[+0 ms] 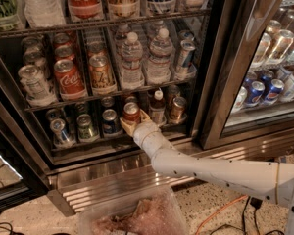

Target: Pick coke can from bottom shelf of fridge

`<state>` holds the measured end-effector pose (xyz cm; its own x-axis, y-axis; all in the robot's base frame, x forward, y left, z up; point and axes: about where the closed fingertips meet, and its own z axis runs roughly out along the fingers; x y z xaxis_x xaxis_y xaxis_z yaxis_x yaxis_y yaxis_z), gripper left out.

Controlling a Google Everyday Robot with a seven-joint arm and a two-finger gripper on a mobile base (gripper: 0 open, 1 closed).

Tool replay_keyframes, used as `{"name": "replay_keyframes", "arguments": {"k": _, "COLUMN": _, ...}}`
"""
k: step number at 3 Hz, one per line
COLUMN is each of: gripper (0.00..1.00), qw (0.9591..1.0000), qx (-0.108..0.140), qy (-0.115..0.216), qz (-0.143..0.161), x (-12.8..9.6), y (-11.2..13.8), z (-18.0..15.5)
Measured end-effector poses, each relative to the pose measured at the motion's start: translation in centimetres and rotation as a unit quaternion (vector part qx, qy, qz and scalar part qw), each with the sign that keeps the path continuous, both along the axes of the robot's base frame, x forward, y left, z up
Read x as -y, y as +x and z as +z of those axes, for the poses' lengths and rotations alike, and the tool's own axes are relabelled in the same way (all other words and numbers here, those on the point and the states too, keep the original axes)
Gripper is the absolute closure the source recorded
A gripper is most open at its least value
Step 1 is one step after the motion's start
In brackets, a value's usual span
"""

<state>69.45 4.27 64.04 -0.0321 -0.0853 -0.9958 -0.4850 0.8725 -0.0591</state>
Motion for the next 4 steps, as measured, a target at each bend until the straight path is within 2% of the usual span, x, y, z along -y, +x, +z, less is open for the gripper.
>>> {"name": "replay_keyframes", "arguments": {"k": 1, "gripper": 1.00, "qw": 1.0000, "qx": 0.000, "qy": 0.000, "qz": 0.000, "x": 0.1, "y": 0.0, "z": -0.2}}
{"name": "replay_keyframes", "arguments": {"k": 2, "gripper": 1.00, "qw": 1.0000, "qx": -0.003, "qy": -0.002, "qz": 0.005, "x": 0.7, "y": -3.4, "z": 0.4}}
{"name": "replay_keyframes", "arguments": {"k": 3, "gripper": 1.00, "qw": 0.9997, "qx": -0.015, "qy": -0.007, "qz": 0.015, "x": 2.0, "y": -11.4, "z": 1.2}}
{"name": "replay_keyframes", "arguments": {"k": 4, "gripper": 1.00, "qw": 0.9997, "qx": -0.015, "qy": -0.007, "qz": 0.015, "x": 2.0, "y": -11.4, "z": 1.2}}
